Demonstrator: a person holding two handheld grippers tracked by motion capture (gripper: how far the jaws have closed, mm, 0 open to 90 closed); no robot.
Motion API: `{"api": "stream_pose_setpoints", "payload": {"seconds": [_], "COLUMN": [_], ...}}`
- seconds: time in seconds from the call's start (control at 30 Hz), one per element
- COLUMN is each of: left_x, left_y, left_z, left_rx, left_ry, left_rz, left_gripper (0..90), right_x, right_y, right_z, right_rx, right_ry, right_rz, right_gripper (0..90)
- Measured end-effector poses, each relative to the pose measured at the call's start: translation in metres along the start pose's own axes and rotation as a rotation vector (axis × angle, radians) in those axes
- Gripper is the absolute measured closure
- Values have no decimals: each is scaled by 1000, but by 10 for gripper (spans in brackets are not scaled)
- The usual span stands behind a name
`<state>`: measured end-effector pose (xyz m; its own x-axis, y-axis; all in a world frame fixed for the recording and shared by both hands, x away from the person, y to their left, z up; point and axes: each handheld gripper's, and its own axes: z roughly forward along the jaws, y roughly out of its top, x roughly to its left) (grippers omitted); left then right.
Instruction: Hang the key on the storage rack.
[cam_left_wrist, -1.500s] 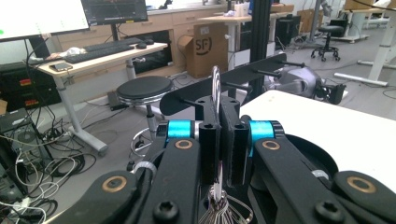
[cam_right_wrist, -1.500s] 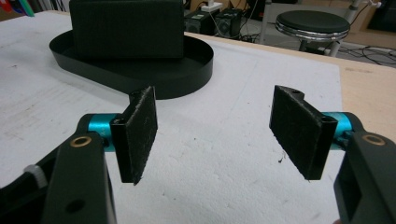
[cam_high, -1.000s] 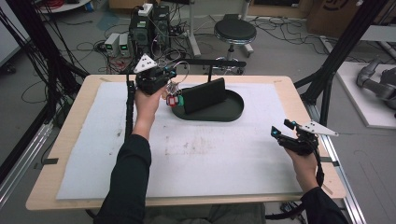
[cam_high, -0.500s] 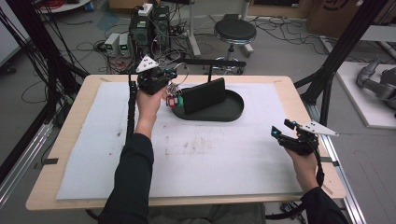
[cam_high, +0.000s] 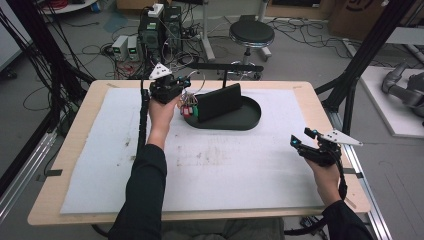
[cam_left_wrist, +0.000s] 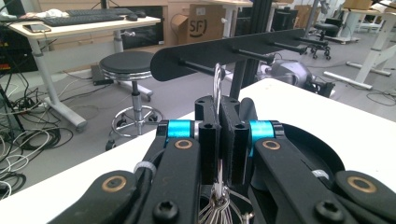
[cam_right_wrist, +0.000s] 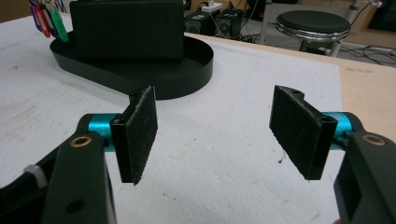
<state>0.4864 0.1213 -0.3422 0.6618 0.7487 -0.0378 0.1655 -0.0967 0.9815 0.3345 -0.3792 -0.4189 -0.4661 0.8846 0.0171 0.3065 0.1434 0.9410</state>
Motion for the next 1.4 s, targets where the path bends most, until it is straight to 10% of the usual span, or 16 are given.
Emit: {"api": "stream_pose_setpoints", "payload": {"seconds": [0.53, 0.8, 1.0, 1.4], "left_x": [0, -5, -19, -57], "left_y": [-11, -11, -10, -30], "left_z": [4, -8, -31, -102], "left_rx": [30, 52, 81, 89], "left_ry": [23, 71, 93, 1], "left_rz": [-8, -12, 38, 63], "left_gripper": [843, 634, 424, 298], "right_x": [0, 0, 0, -1], "right_y": [0, 0, 0, 1], "right_z": [1, 1, 1, 3], "right_rx": [1, 3, 4, 6], "right_ry": [1, 3, 4, 7], "right_rz": [-6, -7, -4, 4], "right_gripper": [328, 328, 325, 311]}}
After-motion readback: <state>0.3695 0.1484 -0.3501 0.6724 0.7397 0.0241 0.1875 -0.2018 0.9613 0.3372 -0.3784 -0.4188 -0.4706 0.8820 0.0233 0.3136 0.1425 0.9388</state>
